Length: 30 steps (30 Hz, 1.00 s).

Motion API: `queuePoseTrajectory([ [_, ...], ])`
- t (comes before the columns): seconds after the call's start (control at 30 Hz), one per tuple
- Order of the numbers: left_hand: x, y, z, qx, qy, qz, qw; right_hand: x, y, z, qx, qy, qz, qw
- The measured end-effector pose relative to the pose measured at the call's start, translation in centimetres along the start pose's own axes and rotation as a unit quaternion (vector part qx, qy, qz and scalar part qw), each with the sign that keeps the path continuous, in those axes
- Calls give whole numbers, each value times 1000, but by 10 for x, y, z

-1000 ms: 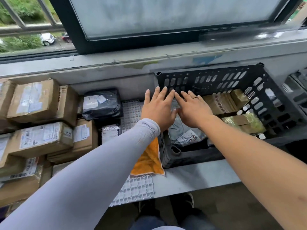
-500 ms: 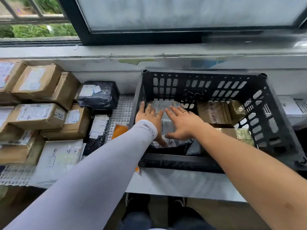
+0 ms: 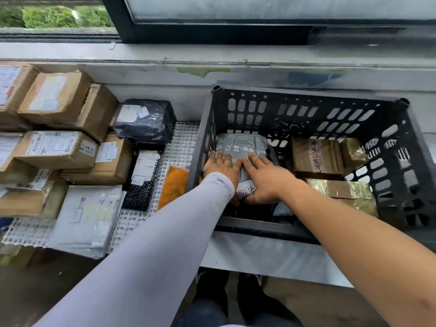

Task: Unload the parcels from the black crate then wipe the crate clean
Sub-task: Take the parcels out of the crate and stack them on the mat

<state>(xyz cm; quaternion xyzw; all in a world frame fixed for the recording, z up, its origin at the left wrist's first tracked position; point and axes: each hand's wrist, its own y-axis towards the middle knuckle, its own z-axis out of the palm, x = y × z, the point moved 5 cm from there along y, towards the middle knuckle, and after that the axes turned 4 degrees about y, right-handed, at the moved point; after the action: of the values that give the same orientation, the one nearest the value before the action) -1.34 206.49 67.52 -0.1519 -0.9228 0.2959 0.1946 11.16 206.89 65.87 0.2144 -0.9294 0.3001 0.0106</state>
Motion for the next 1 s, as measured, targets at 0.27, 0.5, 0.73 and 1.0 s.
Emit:
queuePoseTrajectory([
  [0.27, 1, -9, -6, -40, -18, -2, 999, 7, -11, -11, -31, -56, 1, 998],
  [0.5, -5, -19, -7, -63, 31, -13, 997, 11, -6, -8, -34, -71, 51, 996],
  [0.73, -8, -24, -13, -85, 46, -16, 995, 11, -11, -10, -50, -51, 82, 994],
  [1.0, -10, -38, -26, -180, 35, -3, 983, 16, -39, -29, -122, -68, 116, 983],
])
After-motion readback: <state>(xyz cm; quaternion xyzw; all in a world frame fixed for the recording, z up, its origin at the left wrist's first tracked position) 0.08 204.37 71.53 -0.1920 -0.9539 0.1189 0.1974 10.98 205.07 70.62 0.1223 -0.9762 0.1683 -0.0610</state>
